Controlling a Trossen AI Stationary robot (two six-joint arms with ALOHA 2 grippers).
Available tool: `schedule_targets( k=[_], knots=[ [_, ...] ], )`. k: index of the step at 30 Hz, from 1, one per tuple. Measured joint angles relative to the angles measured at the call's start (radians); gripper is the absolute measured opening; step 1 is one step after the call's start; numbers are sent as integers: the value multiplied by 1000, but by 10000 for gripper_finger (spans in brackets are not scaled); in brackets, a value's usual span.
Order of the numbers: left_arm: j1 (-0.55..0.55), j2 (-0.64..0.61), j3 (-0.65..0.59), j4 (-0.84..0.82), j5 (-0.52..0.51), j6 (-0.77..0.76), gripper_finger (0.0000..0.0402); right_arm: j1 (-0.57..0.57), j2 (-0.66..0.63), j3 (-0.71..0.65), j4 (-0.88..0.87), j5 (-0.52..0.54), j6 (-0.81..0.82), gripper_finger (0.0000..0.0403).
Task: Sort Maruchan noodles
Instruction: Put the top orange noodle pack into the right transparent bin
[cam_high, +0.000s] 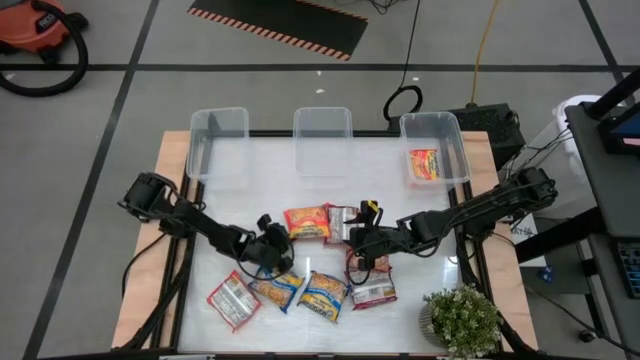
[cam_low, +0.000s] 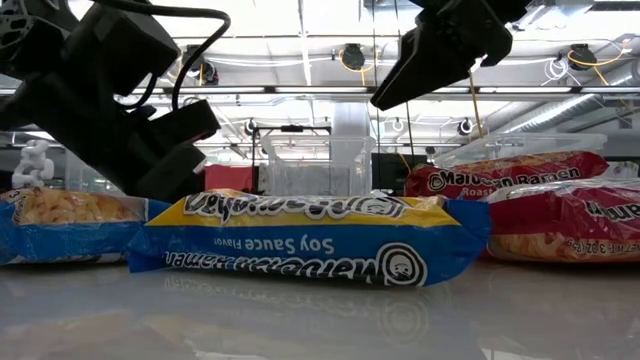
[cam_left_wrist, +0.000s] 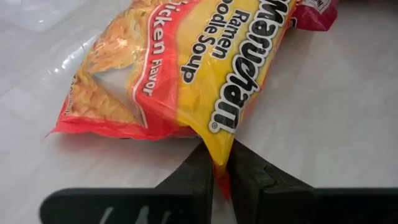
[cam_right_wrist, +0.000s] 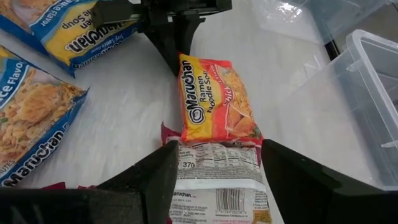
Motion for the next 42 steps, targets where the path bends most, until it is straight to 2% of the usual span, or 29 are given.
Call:
schedule_targets(
  k=[6,10,15,22,28,32,34,42],
  knots=[
    [1,-29,-2,-6,-16,99,39,7,0,0,-3,0,23,224],
    [0,-41,-2,-3,-65,181,38,7,0,0,-3,0,8,224],
    [9,-68,-1,-1,-79,276,9,0,0,0,-10,1,3,224],
    [6,-124,2,5,-82,376,4,-3,0,0,-28,3,4,224],
    [-4,-203,12,1,-76,573,3,-3,0,0,-26,8,23,224],
    [2,-272,31,2,-79,687,2,-2,0,0,-21,136,23,224],
    [17,-318,37,-6,-83,708,2,-3,0,0,-21,164,-4,224],
    [59,-434,71,-7,-77,815,2,-2,0,0,-6,162,-51,224]
  ],
)
